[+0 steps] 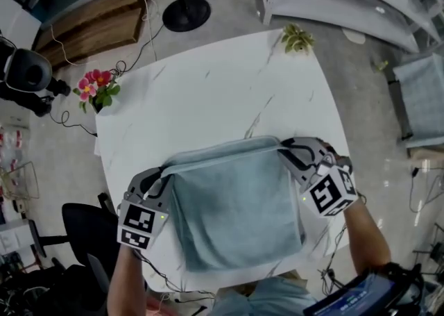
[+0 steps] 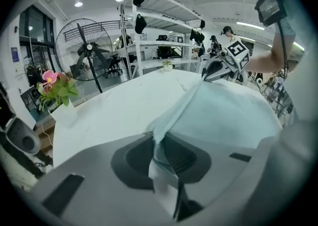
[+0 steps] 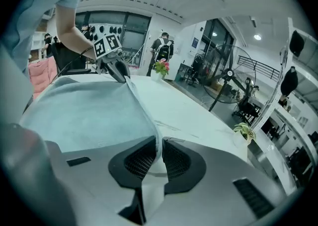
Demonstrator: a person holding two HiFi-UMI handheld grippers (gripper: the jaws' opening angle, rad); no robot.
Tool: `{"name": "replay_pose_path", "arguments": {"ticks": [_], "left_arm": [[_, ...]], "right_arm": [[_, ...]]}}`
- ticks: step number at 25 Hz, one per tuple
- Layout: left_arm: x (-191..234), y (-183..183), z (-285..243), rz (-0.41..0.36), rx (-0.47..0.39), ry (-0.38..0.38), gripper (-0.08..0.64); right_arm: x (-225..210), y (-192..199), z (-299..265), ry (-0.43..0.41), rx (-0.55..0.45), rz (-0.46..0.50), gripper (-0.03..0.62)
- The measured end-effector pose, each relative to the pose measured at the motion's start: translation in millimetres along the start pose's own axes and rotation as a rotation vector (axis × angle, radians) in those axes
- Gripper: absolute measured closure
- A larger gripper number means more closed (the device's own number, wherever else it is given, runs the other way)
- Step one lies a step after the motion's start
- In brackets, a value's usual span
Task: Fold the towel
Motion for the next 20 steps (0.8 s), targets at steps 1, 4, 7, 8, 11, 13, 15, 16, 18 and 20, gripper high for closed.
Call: {"name": "replay_pose_path", "arguments": {"ticks": [1, 4, 7, 8, 11, 13, 15, 16, 18, 20], "left_arm": [[3, 1, -3, 0.017, 0.006, -0.005, 0.491], [12, 2, -11, 0.061, 0.013, -0.020, 0.455], [18, 1, -14, 0.108, 0.016, -0.024, 0.432], [19, 1, -14, 0.122, 0.023, -0.022, 0.428], [23, -1, -14, 0.118, 0.009, -0.034, 0.419], [26, -3, -12, 0.102, -0.004, -0.049, 0.406], [28, -5, -8, 0.103, -0.018, -0.061, 0.402], [29, -7, -5, 0.110, -0.033, -0.067, 0.412], [33, -9, 0, 0.132, -0.068, -0.082, 0.467], [32, -8, 2, 0.155, -0.082, -0.071, 0.490]], "right_arm": [[-1, 3, -3, -0.002, 0.002, -0.012, 0.534], [-7, 12, -10, -0.002, 0.004, -0.061, 0.499], [-12, 16, -15, 0.008, 0.011, -0.076, 0.483], [-14, 16, -17, 0.014, 0.011, -0.074, 0.479], [-18, 12, -20, 0.019, -0.009, -0.099, 0.468], [-22, 6, -21, 0.025, -0.038, -0.115, 0.466], [-26, 1, -21, 0.035, -0.053, -0.112, 0.465], [-27, 0, -22, 0.035, -0.050, -0.101, 0.465], [-25, 1, -28, 0.028, -0.038, -0.059, 0.469], [-20, 0, -33, 0.007, -0.029, -0.030, 0.492]]}}
Point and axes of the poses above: the fingertips, and each gripper's own axes: z backward along the fingers, x to its left, y out of its underside, the point moved 1 cm from there along z, backward along the fingers, and after that the axes turned 13 degrees about z, right-handed, at the moved point
